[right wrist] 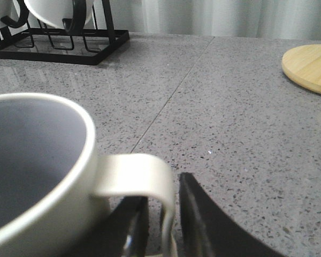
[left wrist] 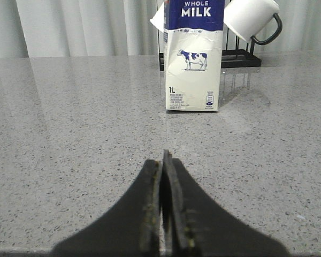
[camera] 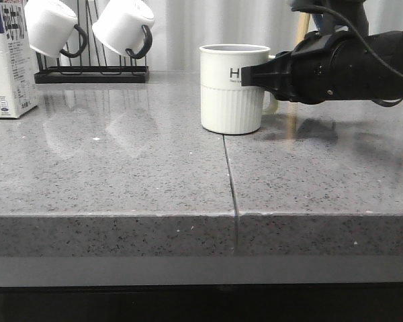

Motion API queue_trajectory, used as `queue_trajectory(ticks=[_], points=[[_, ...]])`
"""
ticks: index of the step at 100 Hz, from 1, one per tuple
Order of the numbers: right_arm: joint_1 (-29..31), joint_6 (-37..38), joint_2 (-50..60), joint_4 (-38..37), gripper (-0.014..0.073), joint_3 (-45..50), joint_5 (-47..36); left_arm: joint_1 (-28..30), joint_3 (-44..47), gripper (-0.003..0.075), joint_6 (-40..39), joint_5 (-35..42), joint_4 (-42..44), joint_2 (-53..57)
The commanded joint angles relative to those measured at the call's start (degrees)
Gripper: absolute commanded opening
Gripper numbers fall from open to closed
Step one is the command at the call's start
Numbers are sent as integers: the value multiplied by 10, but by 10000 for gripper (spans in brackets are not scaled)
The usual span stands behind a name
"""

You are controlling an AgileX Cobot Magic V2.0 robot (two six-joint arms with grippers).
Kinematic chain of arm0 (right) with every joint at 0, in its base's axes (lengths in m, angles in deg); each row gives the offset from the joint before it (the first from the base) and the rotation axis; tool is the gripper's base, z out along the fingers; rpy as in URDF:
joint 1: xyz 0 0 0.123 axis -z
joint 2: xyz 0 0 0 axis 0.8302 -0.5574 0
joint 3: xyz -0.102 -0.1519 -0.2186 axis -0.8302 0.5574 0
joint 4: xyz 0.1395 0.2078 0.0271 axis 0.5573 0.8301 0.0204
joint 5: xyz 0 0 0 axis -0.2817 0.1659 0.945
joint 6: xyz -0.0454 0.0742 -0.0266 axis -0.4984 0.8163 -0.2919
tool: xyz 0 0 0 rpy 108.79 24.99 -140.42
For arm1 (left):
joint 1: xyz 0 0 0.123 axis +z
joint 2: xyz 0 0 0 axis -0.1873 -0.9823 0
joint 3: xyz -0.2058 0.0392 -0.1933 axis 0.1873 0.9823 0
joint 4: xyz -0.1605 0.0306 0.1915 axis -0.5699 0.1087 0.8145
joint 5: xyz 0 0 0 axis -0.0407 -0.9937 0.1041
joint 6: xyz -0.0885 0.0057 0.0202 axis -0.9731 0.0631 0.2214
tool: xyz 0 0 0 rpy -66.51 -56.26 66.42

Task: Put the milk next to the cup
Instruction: 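Carry the mug with the right gripper toward the table center and lower it, then open the right gripper and withdraw it from the mug, then move the left gripper to the Pascual milk carton and grasp it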

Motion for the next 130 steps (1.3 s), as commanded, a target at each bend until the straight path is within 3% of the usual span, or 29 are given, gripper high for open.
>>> queue_trajectory(ticks=[1,30,57,83,106,130], points=[[-1,1,24,0,185,-14,-42,-3,25,-20,0,46,-1,17],[-1,-1,55,0,185,45,-53,-3,25,-20,0,46,-1,17],[-1,-2,162,0,162,142,-51,-3,25,-20,0,46,-1,17],[-1,-2,319,0,-69,229,23,-3,25,-20,0,46,-1,17],[-1,-2,479,0,-66,291,89,-3,25,-20,0,46,-1,17],[-1,-2,651,0,-66,326,225,-3,25,-20,0,46,-1,17]])
